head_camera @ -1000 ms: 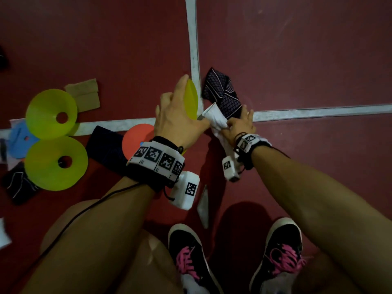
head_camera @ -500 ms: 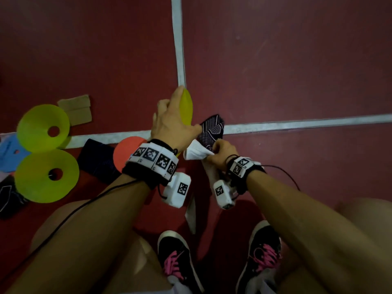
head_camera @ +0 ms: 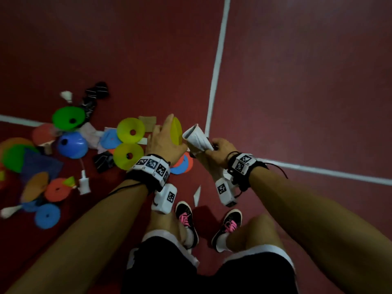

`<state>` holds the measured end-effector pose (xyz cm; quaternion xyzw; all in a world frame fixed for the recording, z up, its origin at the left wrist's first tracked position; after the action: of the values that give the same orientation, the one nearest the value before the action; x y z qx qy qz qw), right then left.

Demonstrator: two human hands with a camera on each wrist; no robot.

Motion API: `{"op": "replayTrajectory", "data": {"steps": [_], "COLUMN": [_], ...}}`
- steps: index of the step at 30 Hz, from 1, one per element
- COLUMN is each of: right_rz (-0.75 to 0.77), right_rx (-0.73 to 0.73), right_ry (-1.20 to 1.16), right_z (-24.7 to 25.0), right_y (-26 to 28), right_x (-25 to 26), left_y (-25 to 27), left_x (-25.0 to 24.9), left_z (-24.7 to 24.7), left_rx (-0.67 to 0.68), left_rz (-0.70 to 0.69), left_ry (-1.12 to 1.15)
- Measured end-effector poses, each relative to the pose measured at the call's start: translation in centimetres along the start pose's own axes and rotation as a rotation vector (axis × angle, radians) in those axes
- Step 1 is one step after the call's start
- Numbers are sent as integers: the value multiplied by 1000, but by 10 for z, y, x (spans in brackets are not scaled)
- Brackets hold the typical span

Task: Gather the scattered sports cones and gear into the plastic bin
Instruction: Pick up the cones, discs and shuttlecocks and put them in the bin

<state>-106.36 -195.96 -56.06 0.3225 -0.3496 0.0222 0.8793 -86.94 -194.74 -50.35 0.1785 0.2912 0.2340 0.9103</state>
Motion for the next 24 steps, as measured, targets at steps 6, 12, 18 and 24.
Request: {"op": "replayTrajectory", "data": {"steps": [6, 12, 18, 24], "right_rz": [227, 535, 785, 1021], "right_rx": [-45, -56, 216, 652], "right_ry": [58, 93, 162, 465], "right_z": [52, 23, -98, -276], "right_y": [92, 165, 276, 416], "right_x": [205, 353, 410, 419], "left_y": [104, 203, 385, 562], "left_x": [-8, 55, 172, 281], "left_z": [196, 296, 313, 281], "left_rx": [-192, -400, -671, -722], "left_rz": [42, 172, 478, 844], "left_ry": [53, 109, 193, 273]}}
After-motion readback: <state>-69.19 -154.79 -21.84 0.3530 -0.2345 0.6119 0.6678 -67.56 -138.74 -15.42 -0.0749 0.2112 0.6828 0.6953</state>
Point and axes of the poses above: each hand's wrist, its own y-axis away from the middle knuckle, its own z-axis out of the back of the hand, x = y × z, the point moved 10 cm from there along -y, towards the middle knuckle, and after that the axes turned 6 degrees about z, right-handed, at the moved point
